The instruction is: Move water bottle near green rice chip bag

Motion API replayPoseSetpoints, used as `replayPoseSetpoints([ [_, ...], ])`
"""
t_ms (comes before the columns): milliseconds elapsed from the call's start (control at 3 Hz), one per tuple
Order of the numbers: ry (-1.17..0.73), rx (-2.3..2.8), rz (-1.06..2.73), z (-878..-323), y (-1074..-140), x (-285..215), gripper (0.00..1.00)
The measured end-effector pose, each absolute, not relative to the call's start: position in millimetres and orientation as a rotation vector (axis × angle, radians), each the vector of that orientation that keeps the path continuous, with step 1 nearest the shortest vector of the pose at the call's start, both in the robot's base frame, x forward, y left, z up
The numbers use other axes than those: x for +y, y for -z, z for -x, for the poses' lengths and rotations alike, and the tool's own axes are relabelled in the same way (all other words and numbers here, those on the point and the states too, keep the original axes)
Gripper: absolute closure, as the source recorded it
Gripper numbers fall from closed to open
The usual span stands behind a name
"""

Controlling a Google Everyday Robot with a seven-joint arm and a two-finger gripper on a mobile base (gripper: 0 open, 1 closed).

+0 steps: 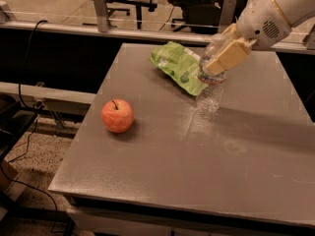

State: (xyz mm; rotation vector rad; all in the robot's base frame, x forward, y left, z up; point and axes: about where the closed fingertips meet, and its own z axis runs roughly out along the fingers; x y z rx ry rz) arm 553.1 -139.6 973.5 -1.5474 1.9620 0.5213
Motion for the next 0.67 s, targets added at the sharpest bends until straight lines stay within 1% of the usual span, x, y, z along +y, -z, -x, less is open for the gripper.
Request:
replayPoseSetpoints([
  [333,-0.518,1.986,1.525,-569.1,-970.6,-150.5,1.00],
  [667,-0.528,1.998,1.510,-577.5,-964.2,-156.9,0.82],
])
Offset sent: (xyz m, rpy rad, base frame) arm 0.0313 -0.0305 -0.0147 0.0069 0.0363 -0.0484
